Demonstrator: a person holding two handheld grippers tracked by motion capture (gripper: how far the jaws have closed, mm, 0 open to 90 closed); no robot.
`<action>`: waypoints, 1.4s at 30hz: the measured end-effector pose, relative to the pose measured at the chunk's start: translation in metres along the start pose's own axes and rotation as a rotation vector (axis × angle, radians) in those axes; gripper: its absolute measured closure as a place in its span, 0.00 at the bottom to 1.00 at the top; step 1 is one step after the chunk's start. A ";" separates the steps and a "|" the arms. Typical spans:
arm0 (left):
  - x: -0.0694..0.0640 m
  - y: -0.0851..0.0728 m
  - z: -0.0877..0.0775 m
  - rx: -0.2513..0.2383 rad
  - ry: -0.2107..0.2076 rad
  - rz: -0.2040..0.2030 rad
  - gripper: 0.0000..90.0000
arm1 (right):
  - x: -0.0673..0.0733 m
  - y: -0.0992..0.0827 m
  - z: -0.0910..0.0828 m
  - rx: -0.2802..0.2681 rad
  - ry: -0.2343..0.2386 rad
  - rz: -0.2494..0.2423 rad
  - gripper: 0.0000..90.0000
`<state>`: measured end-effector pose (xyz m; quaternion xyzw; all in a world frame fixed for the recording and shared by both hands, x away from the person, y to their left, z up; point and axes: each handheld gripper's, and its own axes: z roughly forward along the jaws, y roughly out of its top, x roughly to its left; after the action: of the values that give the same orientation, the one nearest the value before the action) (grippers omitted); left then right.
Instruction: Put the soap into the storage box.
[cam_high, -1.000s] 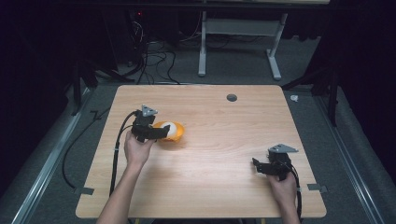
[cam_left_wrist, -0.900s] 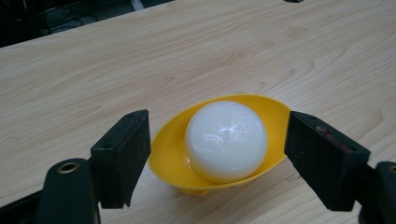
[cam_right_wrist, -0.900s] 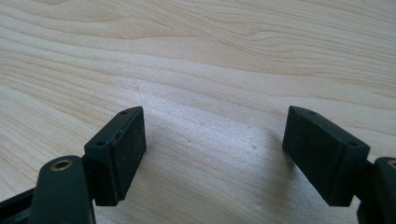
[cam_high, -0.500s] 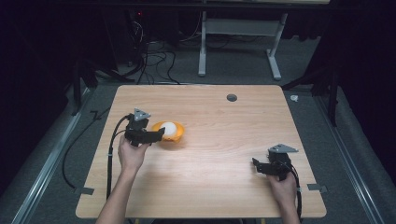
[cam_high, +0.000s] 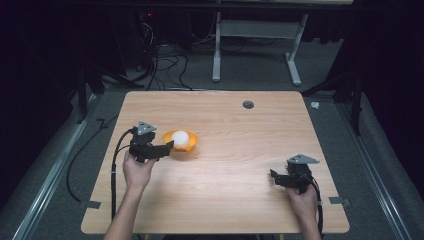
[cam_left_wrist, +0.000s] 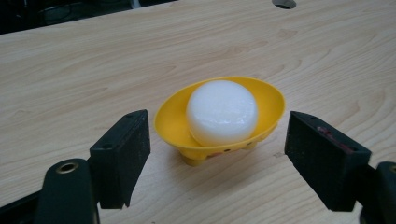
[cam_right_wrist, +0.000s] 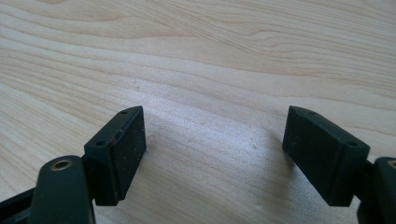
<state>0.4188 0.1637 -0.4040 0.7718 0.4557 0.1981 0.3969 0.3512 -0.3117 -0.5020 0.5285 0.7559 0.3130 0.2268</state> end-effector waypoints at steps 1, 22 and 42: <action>0.000 -0.001 -0.001 -0.003 0.000 -0.001 0.26 | 0.000 0.000 0.000 0.000 0.000 0.000 0.25; -0.005 -0.026 -0.017 -0.014 -0.010 -0.028 0.25 | 0.000 0.000 0.000 0.000 0.001 -0.003 0.25; -0.007 -0.053 -0.019 0.005 -0.050 -0.053 0.25 | 0.000 0.000 0.000 0.000 0.001 -0.003 0.25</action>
<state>0.3736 0.1796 -0.4345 0.7649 0.4665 0.1671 0.4115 0.3512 -0.3115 -0.5020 0.5272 0.7567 0.3129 0.2271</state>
